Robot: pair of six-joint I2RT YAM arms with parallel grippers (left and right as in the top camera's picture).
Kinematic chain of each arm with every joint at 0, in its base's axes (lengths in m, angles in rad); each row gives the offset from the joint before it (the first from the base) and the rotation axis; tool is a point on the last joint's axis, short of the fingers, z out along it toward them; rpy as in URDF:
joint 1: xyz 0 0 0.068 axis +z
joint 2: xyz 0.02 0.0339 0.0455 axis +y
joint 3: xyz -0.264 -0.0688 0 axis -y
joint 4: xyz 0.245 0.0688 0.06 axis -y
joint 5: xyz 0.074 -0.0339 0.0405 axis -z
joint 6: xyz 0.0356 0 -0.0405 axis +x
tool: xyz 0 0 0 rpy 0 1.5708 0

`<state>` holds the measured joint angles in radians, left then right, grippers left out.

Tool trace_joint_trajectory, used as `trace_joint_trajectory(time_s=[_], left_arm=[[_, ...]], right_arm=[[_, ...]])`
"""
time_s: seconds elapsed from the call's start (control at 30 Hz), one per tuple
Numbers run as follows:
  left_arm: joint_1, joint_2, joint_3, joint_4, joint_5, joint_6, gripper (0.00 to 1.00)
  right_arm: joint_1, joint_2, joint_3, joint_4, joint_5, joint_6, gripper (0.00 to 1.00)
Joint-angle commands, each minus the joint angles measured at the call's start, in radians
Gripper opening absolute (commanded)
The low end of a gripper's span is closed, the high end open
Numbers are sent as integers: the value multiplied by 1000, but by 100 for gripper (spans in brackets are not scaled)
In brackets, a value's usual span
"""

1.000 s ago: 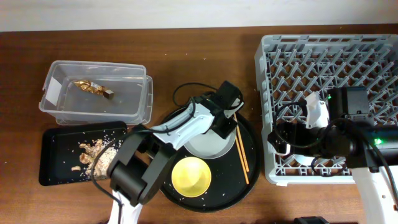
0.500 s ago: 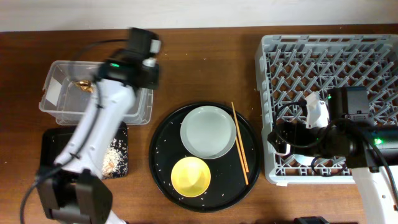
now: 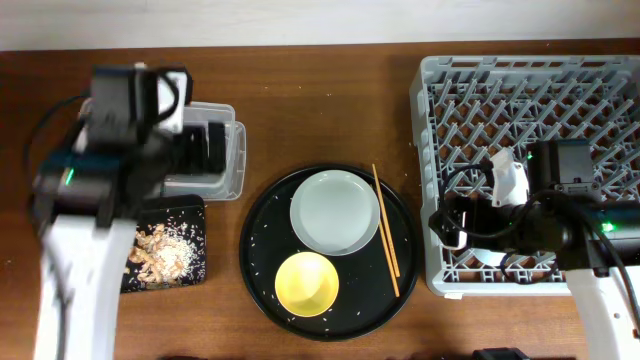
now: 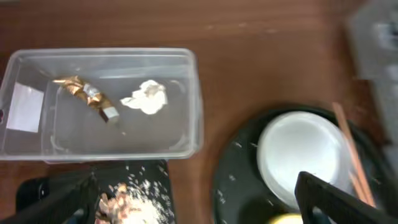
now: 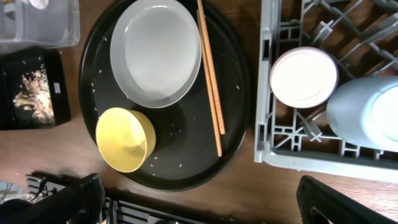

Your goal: Sort waste into correct bins and load items into the dishwasher rack

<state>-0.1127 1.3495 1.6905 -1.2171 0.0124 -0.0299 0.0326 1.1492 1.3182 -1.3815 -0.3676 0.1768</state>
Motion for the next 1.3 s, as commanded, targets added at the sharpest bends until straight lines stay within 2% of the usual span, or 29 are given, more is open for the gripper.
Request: trace_joint_trajectory(time_s=[0.0, 0.2, 0.37, 0.43, 0.5, 0.6, 0.67, 0.83, 1.03, 1.2, 1.23, 1.27], left_arm=[[-32, -74, 2, -67, 26, 0, 99], [-31, -134, 2, -167, 26, 0, 100], [-35, -156, 0, -174, 24, 0, 99], [-35, -206, -11, -135, -58, -1, 99], [-35, -270, -114, 67, -45, 0, 100], [-35, -432, -438, 456, 196, 142, 99], [-35, -526, -627, 621, 238, 140, 99], [-45, -785, -1052, 900, 243, 136, 99], [-72, -1074, -1431, 1109, 242, 136, 99], [-99, -1204, -1651, 1261, 235, 136, 99], [-105, -1228, -1684, 1271, 235, 136, 99], [-113, -1258, -1682, 1218, 228, 137, 100]], right_arm=[[6, -2, 10, 1, -2, -4, 98], [6, -2, 10, 1, -2, -4, 98], [6, -2, 10, 1, -2, -4, 98], [6, -2, 10, 1, -2, -4, 98], [6, -2, 10, 1, -2, -4, 98], [6, -2, 10, 1, -2, -4, 98], [6, -2, 10, 1, -2, -4, 98], [6, -2, 10, 1, -2, -4, 98], [6, -2, 10, 1, -2, -4, 98], [6, -2, 10, 1, -2, -4, 98], [6, -2, 10, 1, -2, -4, 98], [6, -2, 10, 1, -2, -4, 98]])
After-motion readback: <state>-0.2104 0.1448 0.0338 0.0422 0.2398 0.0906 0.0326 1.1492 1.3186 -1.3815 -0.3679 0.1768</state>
